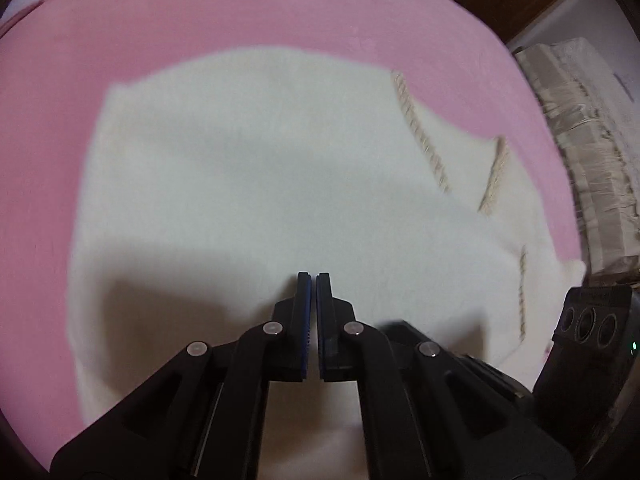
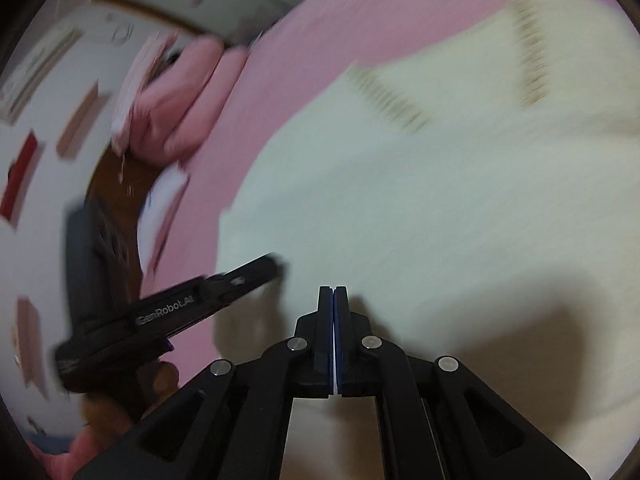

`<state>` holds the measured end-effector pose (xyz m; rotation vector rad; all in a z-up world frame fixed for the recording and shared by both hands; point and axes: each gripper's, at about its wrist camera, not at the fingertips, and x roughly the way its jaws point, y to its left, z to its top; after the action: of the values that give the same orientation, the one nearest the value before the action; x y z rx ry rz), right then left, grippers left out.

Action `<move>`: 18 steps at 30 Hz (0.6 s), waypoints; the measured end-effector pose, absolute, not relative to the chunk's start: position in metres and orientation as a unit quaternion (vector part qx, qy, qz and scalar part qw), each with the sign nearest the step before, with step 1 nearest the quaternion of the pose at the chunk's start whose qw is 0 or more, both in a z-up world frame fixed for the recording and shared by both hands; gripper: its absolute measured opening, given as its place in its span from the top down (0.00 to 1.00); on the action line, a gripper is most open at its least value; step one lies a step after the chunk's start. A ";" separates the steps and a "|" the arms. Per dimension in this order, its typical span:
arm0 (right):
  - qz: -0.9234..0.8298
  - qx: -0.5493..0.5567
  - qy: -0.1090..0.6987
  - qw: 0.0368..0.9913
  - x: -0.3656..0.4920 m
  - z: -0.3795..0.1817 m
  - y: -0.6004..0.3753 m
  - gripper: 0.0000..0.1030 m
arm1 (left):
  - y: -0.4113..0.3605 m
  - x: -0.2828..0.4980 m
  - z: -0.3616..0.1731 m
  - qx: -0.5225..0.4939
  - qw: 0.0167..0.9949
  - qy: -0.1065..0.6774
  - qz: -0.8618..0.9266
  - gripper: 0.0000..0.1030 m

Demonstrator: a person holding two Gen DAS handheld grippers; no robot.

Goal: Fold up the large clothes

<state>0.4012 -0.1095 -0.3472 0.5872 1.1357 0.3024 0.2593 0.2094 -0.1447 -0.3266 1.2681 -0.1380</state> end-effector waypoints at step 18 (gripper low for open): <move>-0.151 0.246 0.485 0.825 0.517 -0.489 -0.219 1.00 | 0.293 0.189 -0.128 -0.062 0.823 0.562 0.044 0.99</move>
<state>0.5169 -0.2189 -0.4888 0.5233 1.0306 -0.3208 0.1895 0.2925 -0.1282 -0.1319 1.1957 0.0932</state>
